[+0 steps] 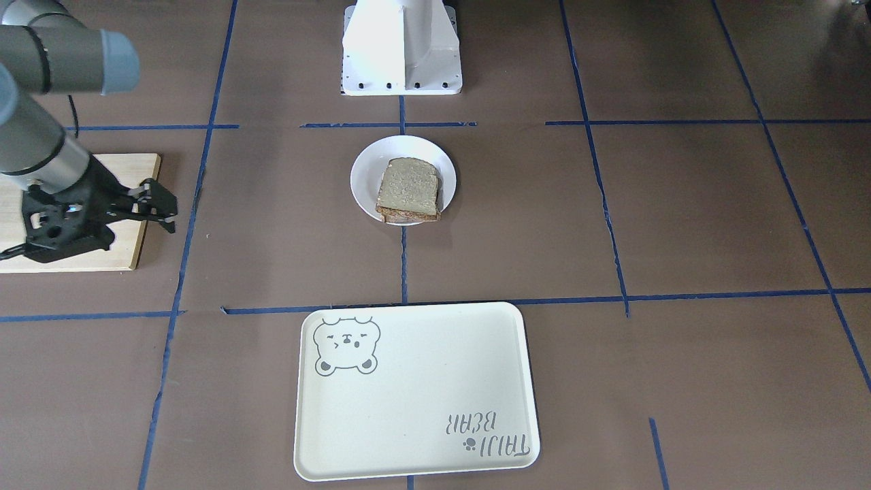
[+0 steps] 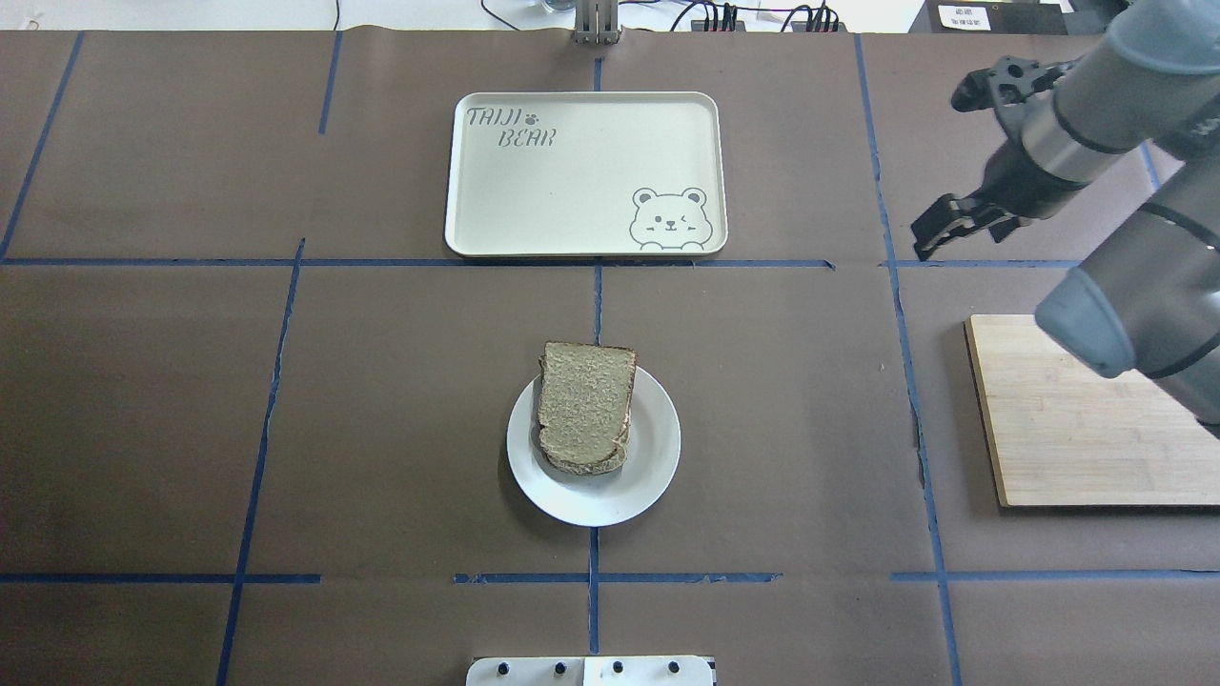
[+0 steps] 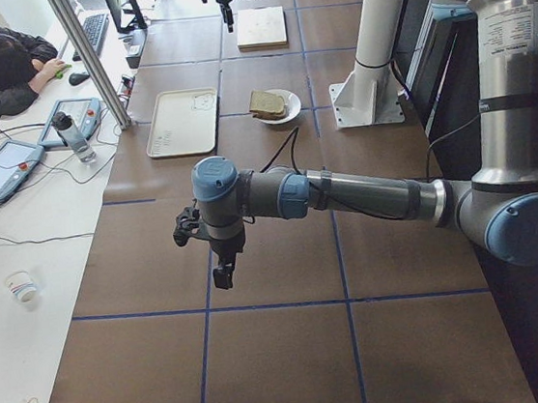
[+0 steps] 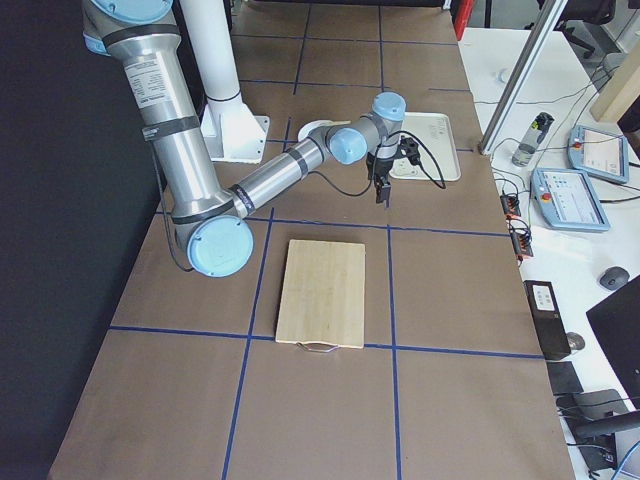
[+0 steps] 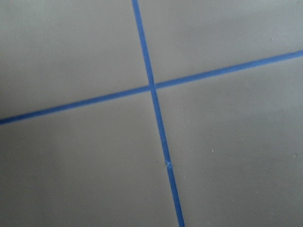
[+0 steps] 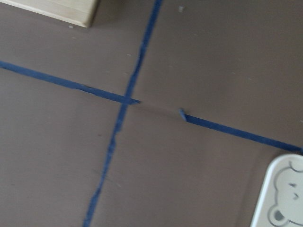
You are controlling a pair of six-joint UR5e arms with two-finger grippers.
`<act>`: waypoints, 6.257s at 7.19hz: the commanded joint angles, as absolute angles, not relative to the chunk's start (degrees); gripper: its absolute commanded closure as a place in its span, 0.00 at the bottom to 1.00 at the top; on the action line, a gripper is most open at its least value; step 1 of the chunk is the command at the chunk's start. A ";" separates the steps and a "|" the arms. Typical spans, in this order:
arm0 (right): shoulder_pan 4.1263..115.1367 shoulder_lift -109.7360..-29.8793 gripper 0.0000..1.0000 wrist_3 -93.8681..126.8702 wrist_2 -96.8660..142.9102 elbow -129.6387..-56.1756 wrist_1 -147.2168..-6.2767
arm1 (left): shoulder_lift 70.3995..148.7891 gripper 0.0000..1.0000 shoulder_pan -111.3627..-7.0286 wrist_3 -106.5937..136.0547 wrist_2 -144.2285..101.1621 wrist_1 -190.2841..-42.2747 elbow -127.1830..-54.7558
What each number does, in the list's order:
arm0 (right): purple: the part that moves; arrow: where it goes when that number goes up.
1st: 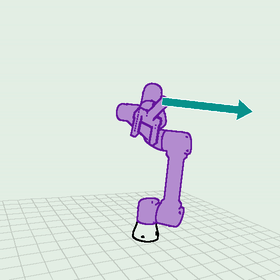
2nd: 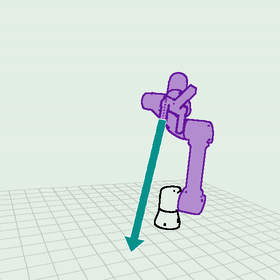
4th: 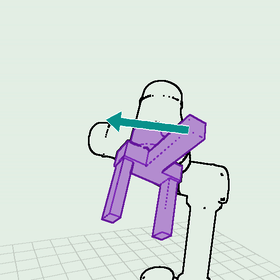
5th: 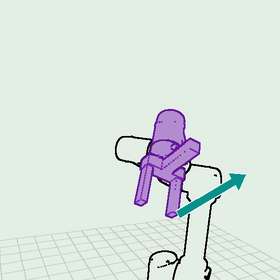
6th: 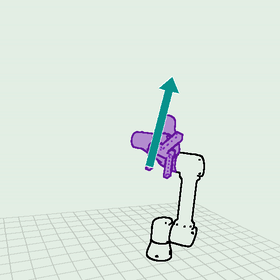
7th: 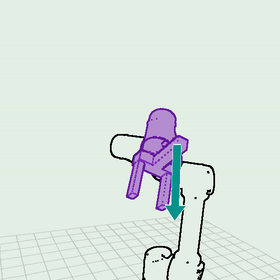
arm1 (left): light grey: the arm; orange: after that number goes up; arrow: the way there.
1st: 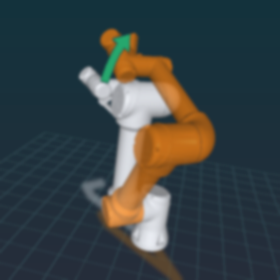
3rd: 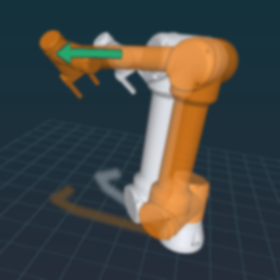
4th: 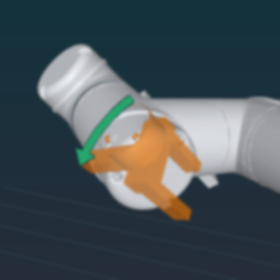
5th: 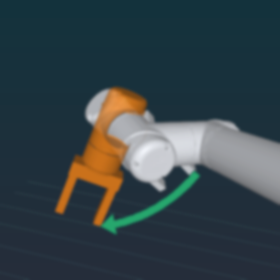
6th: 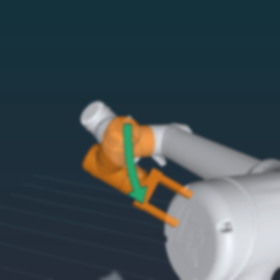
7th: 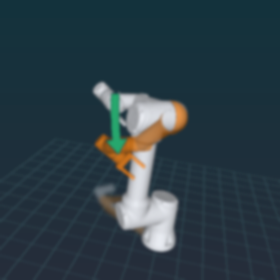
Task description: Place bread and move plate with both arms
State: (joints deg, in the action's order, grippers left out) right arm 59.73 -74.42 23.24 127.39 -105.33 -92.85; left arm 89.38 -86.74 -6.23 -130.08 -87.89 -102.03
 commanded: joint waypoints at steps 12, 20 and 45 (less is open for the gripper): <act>86.48 -101.60 0.00 -12.39 131.57 -105.21 -93.87 | 95.36 0.00 -57.80 58.43 -138.62 -135.25 -97.48; 86.48 -101.60 0.00 -12.39 131.66 -105.29 -93.78 | 102.38 0.00 -27.38 90.76 -105.36 -159.76 -96.42; 86.48 -101.51 0.00 -12.22 131.66 -105.64 -93.78 | 111.62 0.95 -19.16 104.41 -85.72 -189.30 -82.79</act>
State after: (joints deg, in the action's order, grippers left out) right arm 86.48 -101.51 -12.22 131.65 -105.57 -93.78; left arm 111.46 -18.90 104.03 -88.28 -186.68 -82.79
